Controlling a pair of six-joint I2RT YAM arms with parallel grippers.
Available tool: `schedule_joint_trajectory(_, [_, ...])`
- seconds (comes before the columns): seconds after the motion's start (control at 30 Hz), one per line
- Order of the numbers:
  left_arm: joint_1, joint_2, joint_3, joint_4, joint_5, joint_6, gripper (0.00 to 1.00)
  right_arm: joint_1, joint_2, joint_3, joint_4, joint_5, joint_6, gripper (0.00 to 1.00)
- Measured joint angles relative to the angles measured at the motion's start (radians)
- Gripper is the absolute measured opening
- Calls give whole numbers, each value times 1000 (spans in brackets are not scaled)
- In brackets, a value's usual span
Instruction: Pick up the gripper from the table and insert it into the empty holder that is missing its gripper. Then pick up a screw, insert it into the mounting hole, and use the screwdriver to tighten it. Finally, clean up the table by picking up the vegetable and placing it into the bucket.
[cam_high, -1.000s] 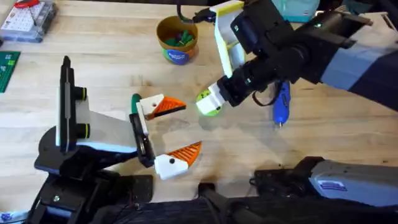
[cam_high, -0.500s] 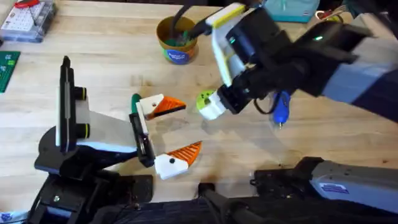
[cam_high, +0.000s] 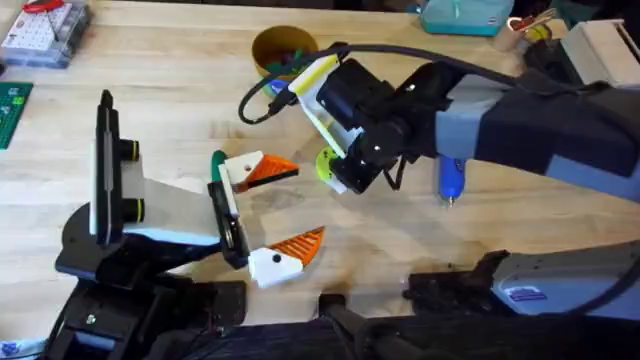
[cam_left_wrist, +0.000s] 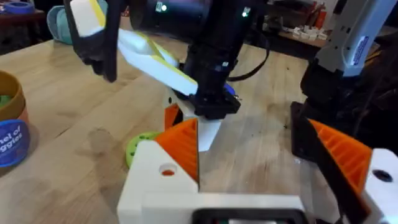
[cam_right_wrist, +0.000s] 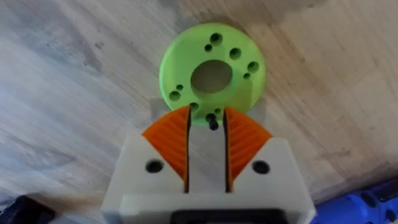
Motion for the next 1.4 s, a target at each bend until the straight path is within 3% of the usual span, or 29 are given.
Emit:
schedule_joint_trajectory(0.23, [0, 0, 0, 0, 0, 0, 988, 0, 15, 0, 2, 8, 0, 249])
schedule_joint_trajectory(0.37, [0, 0, 0, 0, 0, 0, 988, 0, 16, 0, 5, 18, 0, 132])
schedule_joint_trajectory(0.47, [0, 0, 0, 0, 0, 0, 988, -4, 17, 0, 5, 23, 0, 109])
schedule_joint_trajectory(1.13, [0, 0, 0, 3, -19, 0, 988, -38, 17, 3, -27, -14, 6, 245])
schedule_joint_trajectory(1.4, [0, 0, 0, 3, -19, 0, 988, -38, 17, 4, -39, -16, 1, 204])
